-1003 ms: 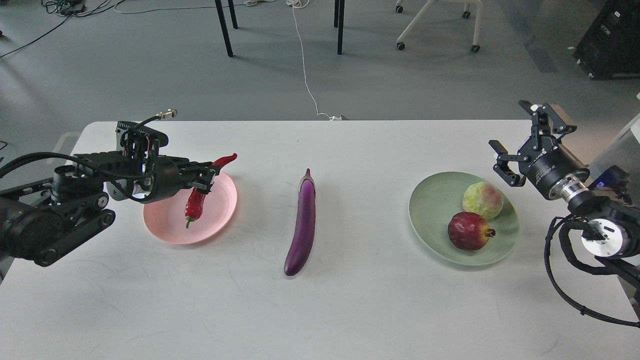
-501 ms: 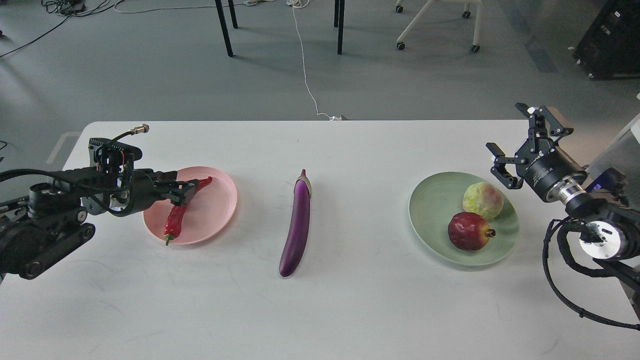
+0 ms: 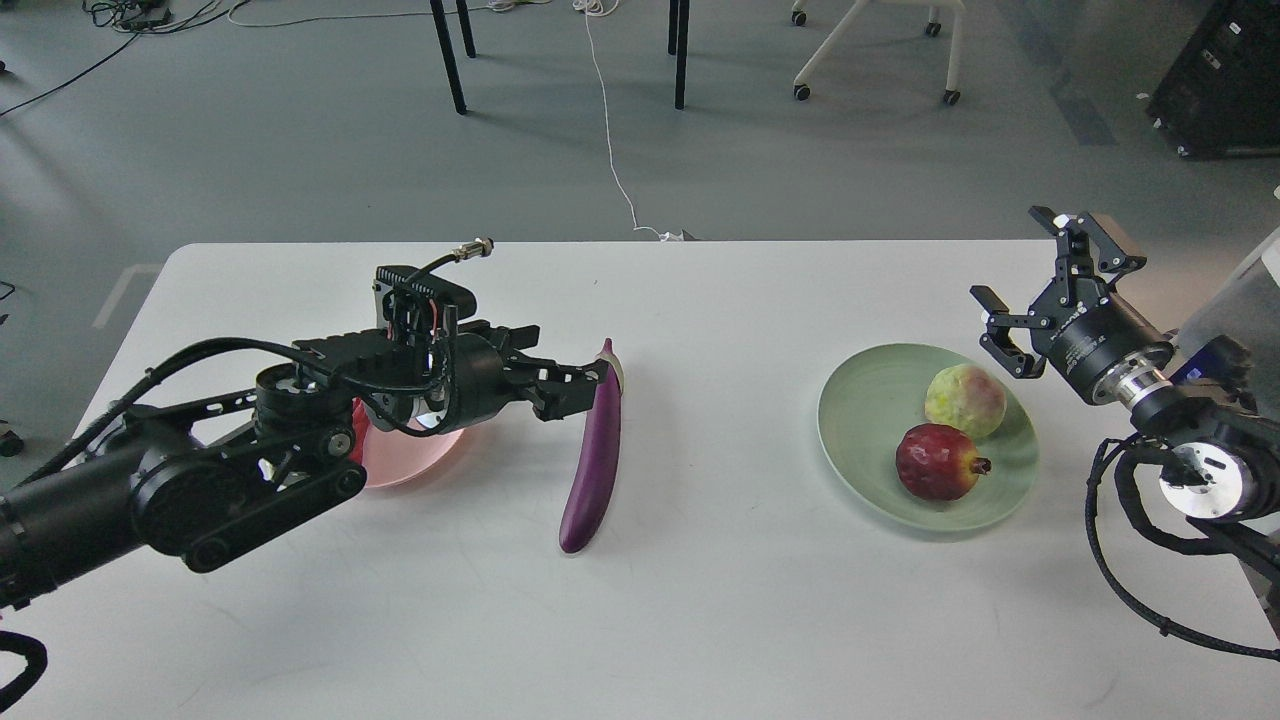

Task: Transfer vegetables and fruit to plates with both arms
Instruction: 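Move the left gripper to the purple eggplant and grasp it, then lift the eggplant onto the pink plate and release it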

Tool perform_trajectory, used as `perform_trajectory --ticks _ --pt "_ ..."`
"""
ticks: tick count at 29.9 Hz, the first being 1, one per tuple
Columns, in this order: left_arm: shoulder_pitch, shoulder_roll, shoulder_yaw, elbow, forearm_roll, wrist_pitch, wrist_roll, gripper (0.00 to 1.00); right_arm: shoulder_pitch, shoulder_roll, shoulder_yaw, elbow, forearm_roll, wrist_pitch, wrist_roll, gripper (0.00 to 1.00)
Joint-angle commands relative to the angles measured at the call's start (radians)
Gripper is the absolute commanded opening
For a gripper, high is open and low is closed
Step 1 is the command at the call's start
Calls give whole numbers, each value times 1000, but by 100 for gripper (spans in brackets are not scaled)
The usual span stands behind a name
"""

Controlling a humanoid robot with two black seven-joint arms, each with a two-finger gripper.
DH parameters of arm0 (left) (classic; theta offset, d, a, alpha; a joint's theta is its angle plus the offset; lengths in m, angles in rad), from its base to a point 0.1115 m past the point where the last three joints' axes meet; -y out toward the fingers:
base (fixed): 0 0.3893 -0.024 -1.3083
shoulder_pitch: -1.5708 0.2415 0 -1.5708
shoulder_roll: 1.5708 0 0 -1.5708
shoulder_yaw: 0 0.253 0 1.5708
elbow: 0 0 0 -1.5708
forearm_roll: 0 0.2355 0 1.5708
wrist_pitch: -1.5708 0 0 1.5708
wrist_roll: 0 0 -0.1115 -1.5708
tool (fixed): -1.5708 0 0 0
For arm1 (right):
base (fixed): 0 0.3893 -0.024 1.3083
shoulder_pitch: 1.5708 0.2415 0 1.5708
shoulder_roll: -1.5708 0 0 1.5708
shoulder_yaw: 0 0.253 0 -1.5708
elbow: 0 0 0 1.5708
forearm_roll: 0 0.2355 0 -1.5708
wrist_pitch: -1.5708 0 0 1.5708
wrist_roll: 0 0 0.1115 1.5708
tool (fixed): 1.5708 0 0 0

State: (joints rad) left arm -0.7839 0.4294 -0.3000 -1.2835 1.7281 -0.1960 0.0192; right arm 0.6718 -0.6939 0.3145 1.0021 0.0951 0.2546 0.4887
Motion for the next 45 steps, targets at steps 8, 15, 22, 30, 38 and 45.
perform_trajectory --ticks 8,15,22,30,38,45 --pt "45 -96 22 107 7 6 33 98 0 -2 0 6 0 0 0 99" --pt "68 -96 21 130 8 10 33 98 0 -2 0 6 0 0 0 99" --pt "87 -100 21 130 8 7 34 92 0 -2 0 6 0 0 0 99" --pt "106 -98 22 130 8 1 34 30 0 -6 0 7 0 0 0 99" --pt "100 -58 -2 78 1 9 57 12 0 -6 0 7 0 0 0 99" --pt "77 165 -10 -16 -2 7 19 13 0 -2 0 7 0 0 0 99"
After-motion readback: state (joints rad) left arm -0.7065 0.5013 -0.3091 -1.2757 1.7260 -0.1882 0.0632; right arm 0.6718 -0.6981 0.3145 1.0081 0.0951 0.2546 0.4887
